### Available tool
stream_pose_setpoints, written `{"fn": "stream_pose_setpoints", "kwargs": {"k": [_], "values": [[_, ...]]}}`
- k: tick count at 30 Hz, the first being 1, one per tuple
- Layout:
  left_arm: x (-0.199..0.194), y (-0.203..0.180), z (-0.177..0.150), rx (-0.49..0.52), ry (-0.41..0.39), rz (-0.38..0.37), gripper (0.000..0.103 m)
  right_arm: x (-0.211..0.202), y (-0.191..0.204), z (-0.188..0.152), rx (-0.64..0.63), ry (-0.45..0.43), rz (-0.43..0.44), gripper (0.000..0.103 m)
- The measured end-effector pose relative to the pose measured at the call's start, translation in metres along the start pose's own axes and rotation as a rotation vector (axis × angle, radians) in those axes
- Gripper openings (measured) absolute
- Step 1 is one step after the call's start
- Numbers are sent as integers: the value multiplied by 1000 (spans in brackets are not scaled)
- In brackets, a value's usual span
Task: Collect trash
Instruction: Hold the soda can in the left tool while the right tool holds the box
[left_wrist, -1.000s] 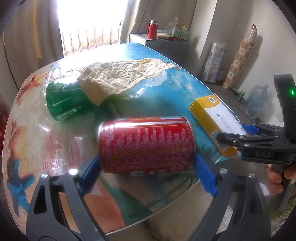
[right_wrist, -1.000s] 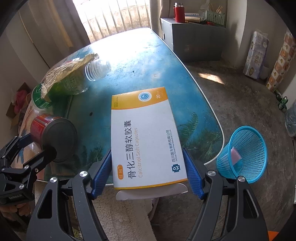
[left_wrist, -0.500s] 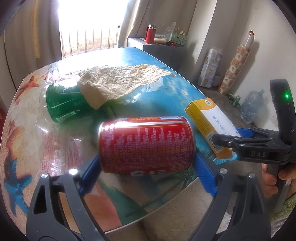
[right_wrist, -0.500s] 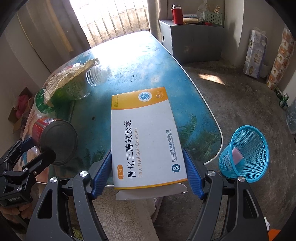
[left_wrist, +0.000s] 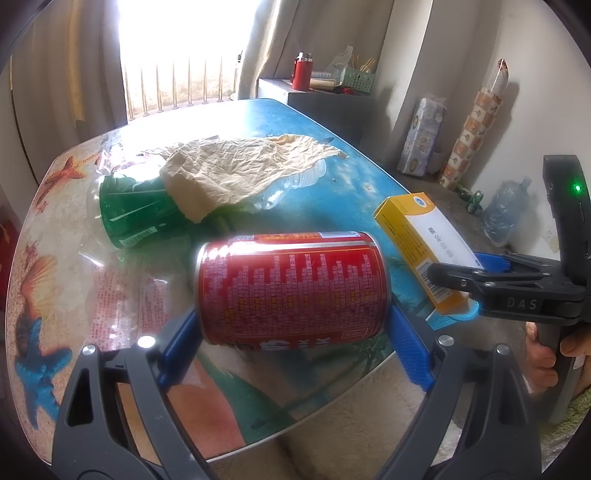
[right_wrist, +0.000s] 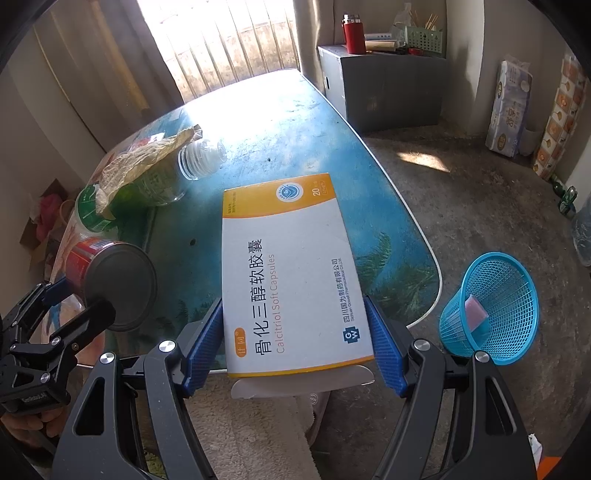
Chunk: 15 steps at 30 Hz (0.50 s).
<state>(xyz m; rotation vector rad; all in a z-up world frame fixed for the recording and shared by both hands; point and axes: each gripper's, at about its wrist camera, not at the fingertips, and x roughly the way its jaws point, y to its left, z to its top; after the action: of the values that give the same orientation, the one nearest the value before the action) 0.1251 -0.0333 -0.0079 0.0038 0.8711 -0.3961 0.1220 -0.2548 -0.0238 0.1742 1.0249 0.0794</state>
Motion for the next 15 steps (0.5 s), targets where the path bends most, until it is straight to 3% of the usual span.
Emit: {"fn": "stream_pose_setpoints", "kwargs": {"k": [15], "values": [[-16,-8,1,15,-33,12,87,-16,-2,-2,3,-42,23,71]]}}
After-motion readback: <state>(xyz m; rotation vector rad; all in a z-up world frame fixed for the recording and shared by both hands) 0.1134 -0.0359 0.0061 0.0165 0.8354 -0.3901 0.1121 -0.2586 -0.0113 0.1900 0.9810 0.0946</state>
